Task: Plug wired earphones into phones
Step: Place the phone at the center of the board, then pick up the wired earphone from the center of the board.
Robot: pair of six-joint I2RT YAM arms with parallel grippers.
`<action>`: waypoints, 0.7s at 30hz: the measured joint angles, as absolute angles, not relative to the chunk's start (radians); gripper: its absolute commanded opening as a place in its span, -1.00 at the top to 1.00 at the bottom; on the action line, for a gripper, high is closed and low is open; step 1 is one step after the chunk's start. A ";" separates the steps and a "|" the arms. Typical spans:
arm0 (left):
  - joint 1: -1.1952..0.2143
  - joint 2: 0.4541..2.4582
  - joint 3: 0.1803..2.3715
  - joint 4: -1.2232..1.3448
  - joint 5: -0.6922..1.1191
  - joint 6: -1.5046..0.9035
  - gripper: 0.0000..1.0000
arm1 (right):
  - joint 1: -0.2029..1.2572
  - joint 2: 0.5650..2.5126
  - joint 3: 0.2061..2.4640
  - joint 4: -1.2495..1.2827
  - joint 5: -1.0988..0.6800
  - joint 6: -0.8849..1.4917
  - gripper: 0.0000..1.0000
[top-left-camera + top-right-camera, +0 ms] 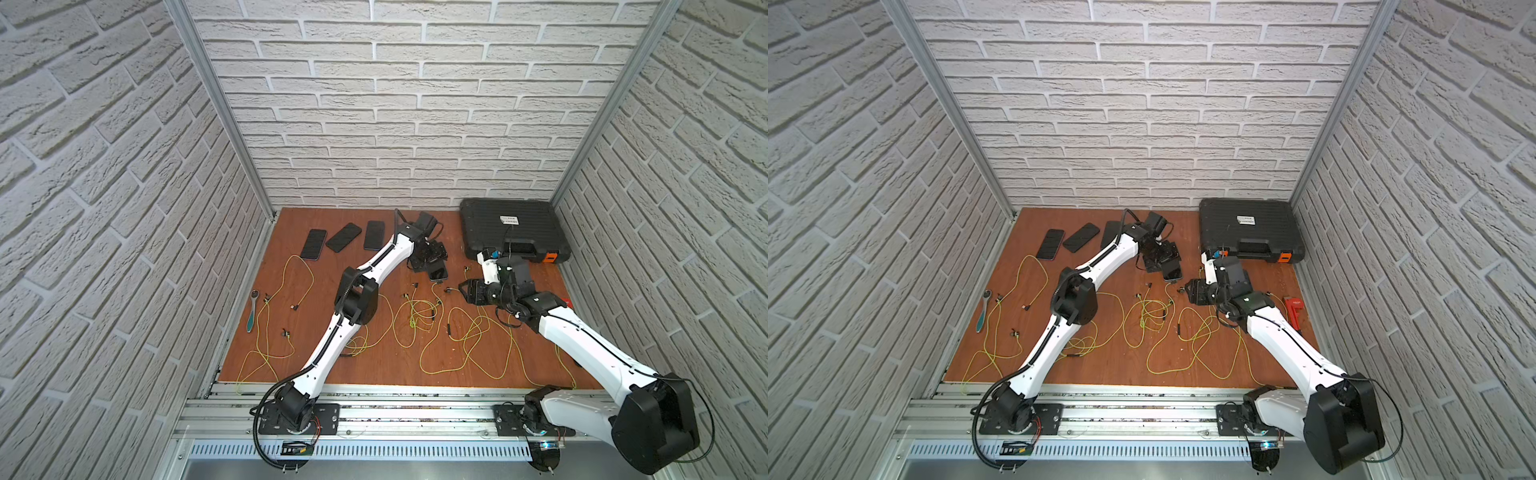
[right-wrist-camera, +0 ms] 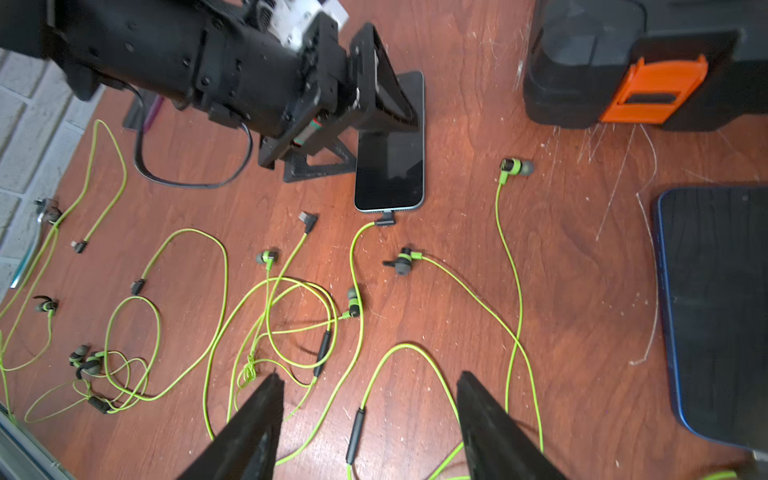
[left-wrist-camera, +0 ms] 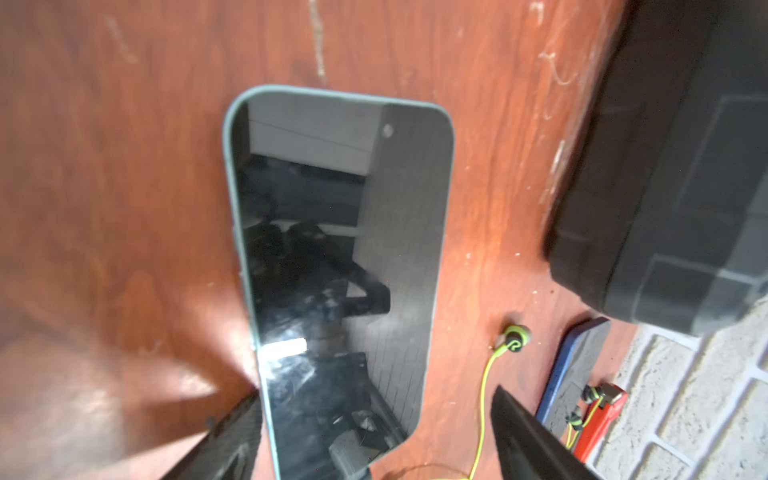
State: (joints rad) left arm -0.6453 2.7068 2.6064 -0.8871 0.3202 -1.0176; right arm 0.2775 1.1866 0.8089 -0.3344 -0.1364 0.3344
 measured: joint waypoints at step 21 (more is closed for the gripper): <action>-0.361 1.751 1.497 -0.454 0.279 -0.952 -0.83 | 0.669 1.806 1.237 -0.427 0.173 0.668 0.14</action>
